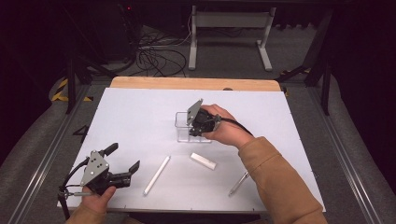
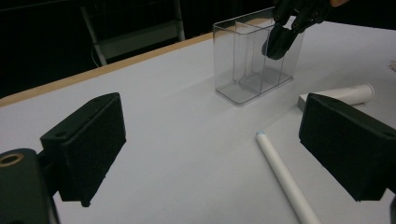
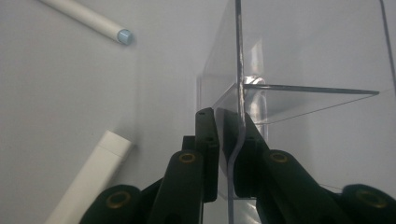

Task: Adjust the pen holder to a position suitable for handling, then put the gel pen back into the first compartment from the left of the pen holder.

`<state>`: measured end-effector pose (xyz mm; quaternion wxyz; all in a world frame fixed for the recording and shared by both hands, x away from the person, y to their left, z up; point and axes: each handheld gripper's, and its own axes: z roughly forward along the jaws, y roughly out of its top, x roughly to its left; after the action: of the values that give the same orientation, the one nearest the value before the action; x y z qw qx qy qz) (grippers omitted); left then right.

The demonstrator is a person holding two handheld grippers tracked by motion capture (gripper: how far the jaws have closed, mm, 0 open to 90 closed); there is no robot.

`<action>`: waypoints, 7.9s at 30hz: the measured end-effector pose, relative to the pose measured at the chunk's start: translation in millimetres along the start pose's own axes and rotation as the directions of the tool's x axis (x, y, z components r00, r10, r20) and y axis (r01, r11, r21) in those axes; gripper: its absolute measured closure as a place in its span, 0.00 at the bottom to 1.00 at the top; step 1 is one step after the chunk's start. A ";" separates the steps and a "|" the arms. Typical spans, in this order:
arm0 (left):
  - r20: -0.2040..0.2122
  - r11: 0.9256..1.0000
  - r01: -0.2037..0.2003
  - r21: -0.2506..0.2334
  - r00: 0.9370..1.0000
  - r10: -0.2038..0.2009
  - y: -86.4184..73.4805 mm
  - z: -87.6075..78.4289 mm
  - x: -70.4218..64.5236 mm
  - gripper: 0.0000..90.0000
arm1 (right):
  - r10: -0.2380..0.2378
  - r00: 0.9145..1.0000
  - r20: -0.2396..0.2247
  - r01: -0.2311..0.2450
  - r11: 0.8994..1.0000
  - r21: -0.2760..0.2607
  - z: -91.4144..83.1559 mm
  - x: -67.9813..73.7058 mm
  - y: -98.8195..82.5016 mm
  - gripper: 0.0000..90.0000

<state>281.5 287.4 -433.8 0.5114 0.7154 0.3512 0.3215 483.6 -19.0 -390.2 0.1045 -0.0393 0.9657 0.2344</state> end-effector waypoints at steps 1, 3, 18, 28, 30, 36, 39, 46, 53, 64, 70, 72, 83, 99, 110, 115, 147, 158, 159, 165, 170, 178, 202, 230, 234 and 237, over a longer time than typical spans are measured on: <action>0.000 1.000 0.000 0.000 1.000 0.000 0.0 0.0 0.0 0.09 | 0.001 1.000 0.001 -0.001 1.000 0.000 0.5 0.0 -0.2 0.92; 0.001 1.000 0.000 0.001 1.000 0.000 -0.1 0.2 -0.1 0.09 | 0.006 1.000 0.003 -0.006 1.000 0.004 1.0 -0.2 -0.5 0.92; 0.002 1.000 0.000 0.001 1.000 0.000 -0.1 0.2 -0.2 0.09 | 0.033 0.999 0.008 -0.033 0.999 0.006 0.9 -0.8 -0.3 0.92; 0.002 1.000 -0.003 0.002 1.000 0.003 -0.2 0.6 0.0 0.09 | 0.071 0.997 0.015 -0.071 0.997 0.002 1.5 -0.2 0.3 0.92; 0.003 1.000 -0.004 0.003 1.000 0.004 -0.2 0.6 -0.1 0.09 | 0.076 0.997 0.018 -0.076 0.997 0.004 1.4 0.0 0.8 0.92; 0.003 1.000 -0.004 0.003 1.000 0.004 -0.2 0.6 -0.1 0.09 | 0.084 0.996 0.015 -0.084 0.996 0.000 2.0 0.0 1.5 0.92; 0.003 1.000 -0.004 0.003 1.000 0.004 -0.2 0.7 0.0 0.09 | 0.082 0.997 0.017 -0.082 0.997 -0.005 2.0 -0.5 1.1 0.92; 0.003 1.000 -0.004 0.002 1.000 0.004 -0.2 0.5 0.2 0.09 | 0.104 0.994 0.019 -0.103 0.994 -0.042 -4.2 -0.9 -0.2 0.80; 0.003 1.000 0.000 0.001 1.000 0.000 0.1 0.9 0.0 0.09 | 0.148 0.987 0.065 -0.137 0.980 -0.142 -24.1 2.4 -5.1 0.61; 0.008 1.000 -0.001 -0.003 1.000 0.001 1.4 3.7 0.0 0.09 | 0.207 0.974 0.096 -0.172 0.942 -0.289 -64.5 13.3 -10.7 0.52; 0.010 1.000 0.004 -0.004 1.000 -0.004 1.8 4.4 -0.3 0.09 | 0.224 0.969 0.105 -0.182 0.933 -0.309 -73.0 16.2 -16.7 0.52; 0.009 1.000 0.002 -0.006 1.000 -0.002 1.8 4.7 -0.3 0.09 | 0.226 0.968 0.109 -0.183 0.932 -0.313 -75.0 16.9 -18.0 0.51; 0.007 1.000 0.000 -0.002 1.000 0.000 1.7 4.3 -0.3 0.09 | 0.242 0.963 0.122 -0.185 0.916 -0.356 -92.9 32.2 -30.1 0.48; 0.005 1.000 -0.003 -0.003 1.000 0.003 1.9 4.4 -1.3 0.09 | 0.262 0.956 0.134 -0.194 0.904 -0.382 -106.0 45.3 -43.3 0.47; 0.003 1.000 -0.007 -0.002 1.000 0.007 2.1 3.9 -1.6 0.09 | 0.227 0.964 0.141 -0.161 0.914 -0.373 -109.9 57.6 -43.9 0.44; 0.000 1.000 -0.008 -0.002 1.000 0.008 2.2 4.2 -1.9 0.09 | 0.229 0.964 0.139 -0.162 0.912 -0.376 -112.2 59.7 -46.9 0.44; 0.001 1.000 -0.004 0.000 1.000 0.004 2.2 4.7 -2.9 0.09 | 0.150 0.987 0.059 -0.134 0.968 -0.213 -100.2 97.2 -89.8 0.48; 0.000 1.000 -0.003 -0.001 1.000 0.003 2.2 4.7 -2.7 0.09 | 0.108 0.994 0.015 -0.105 0.987 -0.123 -93.2 101.6 -97.7 0.48; 0.000 1.000 -0.003 -0.001 1.000 0.003 2.2 4.8 -2.6 0.09 | 0.102 0.995 0.012 -0.100 0.989 -0.112 -92.3 102.0 -98.8 0.47; 0.001 1.000 -0.002 0.000 1.000 0.002 2.2 4.7 -2.9 0.09 | 0.075 0.997 -0.003 -0.075 0.995 -0.070 -89.3 104.0 -102.7 0.48; 0.001 1.000 -0.002 0.000 1.000 0.002 2.2 4.8 -3.0 0.09 | 0.054 0.998 -0.014 -0.054 0.997 -0.047 -87.0 105.7 -105.1 0.48; 0.001 1.000 -0.003 0.000 1.000 0.003 2.2 4.7 -3.0 0.09 | 0.049 0.998 -0.030 -0.049 0.999 -0.015 -84.9 108.9 -108.3 0.48; -0.003 1.000 -0.004 0.003 1.000 0.004 1.7 3.6 -3.2 0.09 | -0.015 0.992 -0.127 0.027 0.996 0.091 -70.1 116.9 -116.0 0.52; -0.013 1.000 0.000 0.005 1.000 0.000 0.5 0.5 -3.4 0.09 | -0.079 0.978 -0.193 0.114 0.977 0.178 -57.9 123.4 -117.3 0.55; -0.014 1.000 -0.001 0.006 1.000 0.001 0.4 0.8 -3.3 0.09 | -0.100 0.976 -0.193 0.136 0.973 0.188 -57.5 124.1 -117.5 0.57; -0.014 1.000 -0.001 0.005 1.000 0.001 0.4 0.7 -3.3 0.09 | -0.120 0.975 -0.189 0.157 0.968 0.195 -56.9 123.6 -118.0 0.58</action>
<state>280.3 284.2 -433.9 0.5069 0.7146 0.3553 0.3258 367.3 -153.2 -420.5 0.0387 -0.1164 0.9852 0.1197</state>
